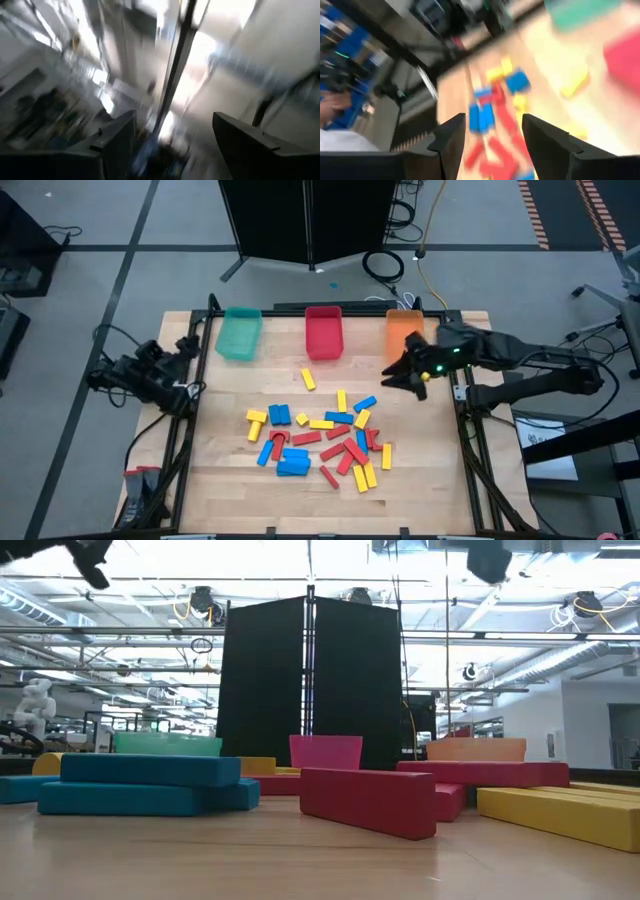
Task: Sort blocks
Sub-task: Put the yellow block into the orange bin
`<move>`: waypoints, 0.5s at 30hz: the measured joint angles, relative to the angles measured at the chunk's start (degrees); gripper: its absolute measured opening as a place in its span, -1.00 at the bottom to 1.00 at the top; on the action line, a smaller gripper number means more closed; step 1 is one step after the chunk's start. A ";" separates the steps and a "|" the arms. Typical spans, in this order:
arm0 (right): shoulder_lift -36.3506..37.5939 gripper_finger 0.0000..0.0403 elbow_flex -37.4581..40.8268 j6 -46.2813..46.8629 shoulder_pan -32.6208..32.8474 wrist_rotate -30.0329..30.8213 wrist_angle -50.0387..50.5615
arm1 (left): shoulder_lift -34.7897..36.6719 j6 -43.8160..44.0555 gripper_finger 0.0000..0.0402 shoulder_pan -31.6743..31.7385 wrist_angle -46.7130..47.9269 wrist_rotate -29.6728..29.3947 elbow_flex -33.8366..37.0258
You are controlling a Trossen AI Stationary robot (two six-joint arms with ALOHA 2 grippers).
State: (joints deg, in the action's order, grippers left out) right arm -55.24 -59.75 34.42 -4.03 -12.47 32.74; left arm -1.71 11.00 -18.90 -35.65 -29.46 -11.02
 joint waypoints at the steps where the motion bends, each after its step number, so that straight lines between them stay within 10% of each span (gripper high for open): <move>1: -1.10 -0.05 0.00 0.37 0.98 -0.90 2.31 | -1.34 1.82 0.33 0.00 7.92 0.15 -3.15; 15: -16.39 -0.05 0.00 -4.42 15.19 0.55 15.77 | -31.71 9.30 0.33 0.00 54.73 1.08 -41.79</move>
State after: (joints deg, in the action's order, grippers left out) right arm -71.63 -59.75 30.01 11.16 -11.92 48.51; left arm -33.42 20.30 -18.90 19.07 -28.38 -52.81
